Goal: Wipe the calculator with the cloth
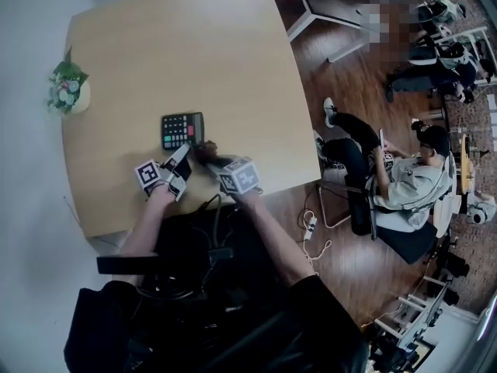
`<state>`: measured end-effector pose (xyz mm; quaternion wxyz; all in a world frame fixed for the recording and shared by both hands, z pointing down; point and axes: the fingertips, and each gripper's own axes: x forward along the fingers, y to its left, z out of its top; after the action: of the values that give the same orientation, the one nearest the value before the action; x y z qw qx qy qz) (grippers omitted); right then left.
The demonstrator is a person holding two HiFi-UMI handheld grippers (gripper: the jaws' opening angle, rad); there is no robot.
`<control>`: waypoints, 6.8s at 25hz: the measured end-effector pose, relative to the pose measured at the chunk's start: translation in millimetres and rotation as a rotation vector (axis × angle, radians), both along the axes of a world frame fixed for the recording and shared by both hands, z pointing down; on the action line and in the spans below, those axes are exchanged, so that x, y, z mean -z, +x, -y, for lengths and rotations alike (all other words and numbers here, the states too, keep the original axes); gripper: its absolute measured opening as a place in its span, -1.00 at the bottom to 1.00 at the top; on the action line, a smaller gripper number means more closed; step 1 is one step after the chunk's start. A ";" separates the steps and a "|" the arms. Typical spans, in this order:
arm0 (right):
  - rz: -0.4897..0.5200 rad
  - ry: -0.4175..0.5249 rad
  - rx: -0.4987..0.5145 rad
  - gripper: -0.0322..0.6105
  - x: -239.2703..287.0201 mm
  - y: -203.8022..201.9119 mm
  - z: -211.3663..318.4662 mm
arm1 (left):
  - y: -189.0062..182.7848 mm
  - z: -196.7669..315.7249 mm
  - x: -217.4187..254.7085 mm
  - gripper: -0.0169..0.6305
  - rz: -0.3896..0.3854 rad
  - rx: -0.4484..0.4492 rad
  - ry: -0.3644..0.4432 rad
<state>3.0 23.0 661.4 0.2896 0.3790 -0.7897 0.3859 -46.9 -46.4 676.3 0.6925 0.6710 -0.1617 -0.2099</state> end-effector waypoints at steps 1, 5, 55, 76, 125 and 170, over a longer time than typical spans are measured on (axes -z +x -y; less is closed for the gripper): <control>-0.010 0.015 -0.038 -0.71 6.0 15.4 13.0 | 0.8 -1.4 0.4 -0.83 -0.006 0.003 -0.004; -0.090 0.144 -0.113 -0.70 30.7 62.3 101.3 | -3.3 -7.5 -0.2 -0.82 0.010 0.010 -0.040; 0.279 -0.078 -0.262 -0.70 -1.9 42.2 100.6 | -76.0 20.7 -2.4 -0.34 0.221 0.295 0.004; 0.473 -0.233 -0.320 -0.70 32.9 -0.4 -14.9 | -70.7 21.1 26.1 -0.27 0.238 0.207 0.144; 0.557 0.261 -0.021 -0.69 195.6 62.1 44.0 | 7.3 -43.6 261.8 -0.76 0.045 0.176 0.621; 0.527 0.338 0.077 -0.69 233.5 11.4 34.4 | -2.7 16.1 252.4 -0.77 -0.225 0.283 0.456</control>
<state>14.5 -11.4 427.9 0.0222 0.2786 -0.9042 0.3229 -49.6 -62.5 423.9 0.5011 0.7528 -0.1242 -0.4084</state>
